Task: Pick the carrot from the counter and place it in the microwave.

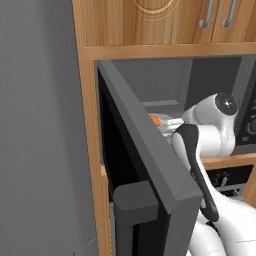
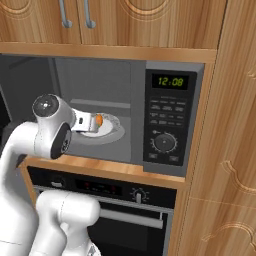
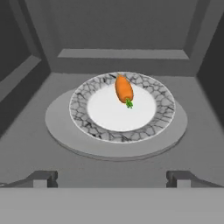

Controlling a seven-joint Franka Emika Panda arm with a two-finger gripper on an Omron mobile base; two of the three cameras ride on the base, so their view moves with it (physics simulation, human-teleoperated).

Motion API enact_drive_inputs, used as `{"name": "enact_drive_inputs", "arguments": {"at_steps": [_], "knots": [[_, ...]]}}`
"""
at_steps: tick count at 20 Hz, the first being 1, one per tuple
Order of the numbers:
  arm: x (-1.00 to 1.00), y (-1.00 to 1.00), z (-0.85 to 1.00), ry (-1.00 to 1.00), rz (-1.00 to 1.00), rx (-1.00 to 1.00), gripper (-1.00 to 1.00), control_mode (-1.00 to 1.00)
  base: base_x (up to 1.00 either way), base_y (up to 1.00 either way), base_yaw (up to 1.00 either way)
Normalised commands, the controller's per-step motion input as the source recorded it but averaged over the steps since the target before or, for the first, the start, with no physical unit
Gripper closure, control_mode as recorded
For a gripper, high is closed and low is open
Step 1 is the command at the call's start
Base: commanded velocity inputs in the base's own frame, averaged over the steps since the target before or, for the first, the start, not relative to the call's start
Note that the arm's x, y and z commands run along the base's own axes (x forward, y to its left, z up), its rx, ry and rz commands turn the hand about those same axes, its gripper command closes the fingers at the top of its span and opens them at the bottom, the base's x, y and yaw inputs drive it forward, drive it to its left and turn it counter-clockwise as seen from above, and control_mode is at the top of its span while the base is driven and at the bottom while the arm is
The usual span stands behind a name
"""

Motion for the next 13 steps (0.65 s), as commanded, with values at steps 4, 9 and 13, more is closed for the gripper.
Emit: {"name": "enact_drive_inputs", "arguments": {"at_steps": [4,9,13], "knots": [[-1.0,-0.13,0.18,0.0,-0.11,0.07,-1.0,-1.0,0.0,0.0,0.0],[-1.0,-0.13,0.04,0.0,-0.11,0.07,-1.0,-1.0,0.0,0.0,0.0],[-1.0,-0.01,0.0,-0.01,-0.11,0.02,-1.0,-1.0,0.0,0.0,0.0]]}}
